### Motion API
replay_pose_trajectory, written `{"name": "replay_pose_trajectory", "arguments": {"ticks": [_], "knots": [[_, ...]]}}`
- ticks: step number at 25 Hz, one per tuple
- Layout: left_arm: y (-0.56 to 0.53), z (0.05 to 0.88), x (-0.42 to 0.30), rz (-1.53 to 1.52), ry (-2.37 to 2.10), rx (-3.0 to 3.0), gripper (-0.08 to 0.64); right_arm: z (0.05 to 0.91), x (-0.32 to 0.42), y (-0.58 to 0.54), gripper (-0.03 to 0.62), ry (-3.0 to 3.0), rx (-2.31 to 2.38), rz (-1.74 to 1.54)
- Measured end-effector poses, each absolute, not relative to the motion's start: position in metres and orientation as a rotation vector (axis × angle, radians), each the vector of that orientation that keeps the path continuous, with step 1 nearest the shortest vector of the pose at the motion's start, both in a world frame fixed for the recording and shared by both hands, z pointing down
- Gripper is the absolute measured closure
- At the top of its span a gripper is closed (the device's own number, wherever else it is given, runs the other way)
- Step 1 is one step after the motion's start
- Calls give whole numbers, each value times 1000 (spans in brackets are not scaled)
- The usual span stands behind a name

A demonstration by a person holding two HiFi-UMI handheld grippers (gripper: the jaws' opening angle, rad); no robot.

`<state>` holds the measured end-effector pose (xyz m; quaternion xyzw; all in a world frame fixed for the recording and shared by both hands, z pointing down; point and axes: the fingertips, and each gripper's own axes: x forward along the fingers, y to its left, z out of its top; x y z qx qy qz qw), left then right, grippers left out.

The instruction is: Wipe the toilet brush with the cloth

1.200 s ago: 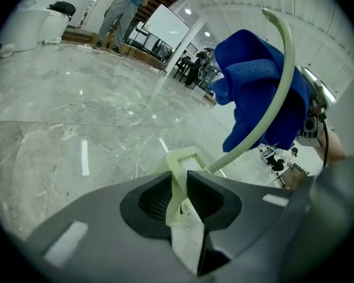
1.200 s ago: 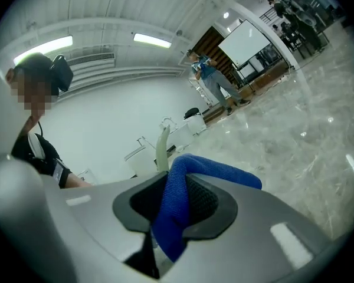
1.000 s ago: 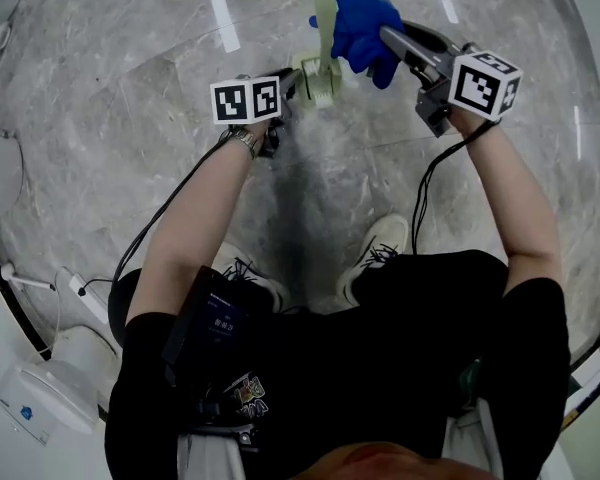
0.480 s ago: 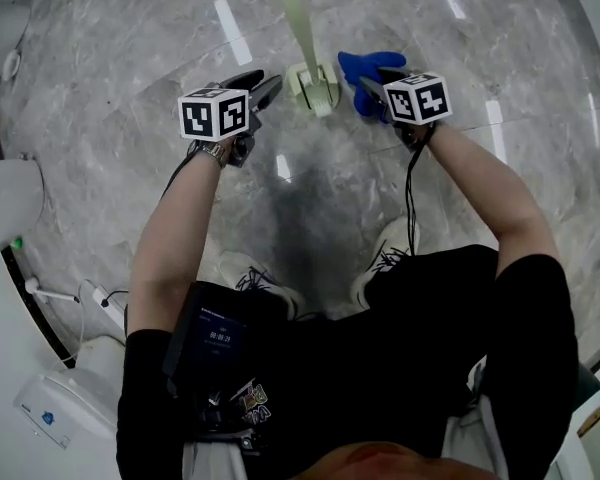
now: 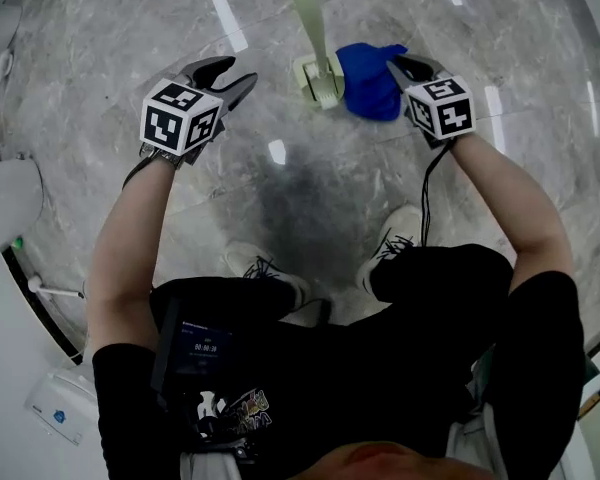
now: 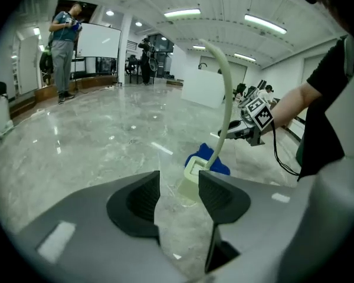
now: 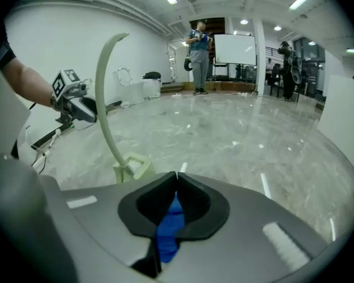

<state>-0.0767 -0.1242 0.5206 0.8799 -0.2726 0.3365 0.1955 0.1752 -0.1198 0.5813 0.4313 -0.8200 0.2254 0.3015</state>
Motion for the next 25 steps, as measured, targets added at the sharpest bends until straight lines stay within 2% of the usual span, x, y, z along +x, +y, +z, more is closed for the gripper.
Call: {"name": "replay_pose_trajectory", "arguments": {"ticks": [1,5,9,18,25], "knots": [[-124,507,-78,893,-791,2467,339,567,177,-125,575,-2174,1191,599],[-94,455,-90,645,-931,2292,387,515,174,-106,577,-2127,1309,710],[-32,401,-102,464,-1019,2068,396,455,163,-57,575,-2074,1344,894],[75,221,-103,640,-1077,2013,394,235,130,27,575,-2108,1378,1026],[90,55,-64,461,-1137,1964,393,59,115,49,575,-2245,1264,899]]}}
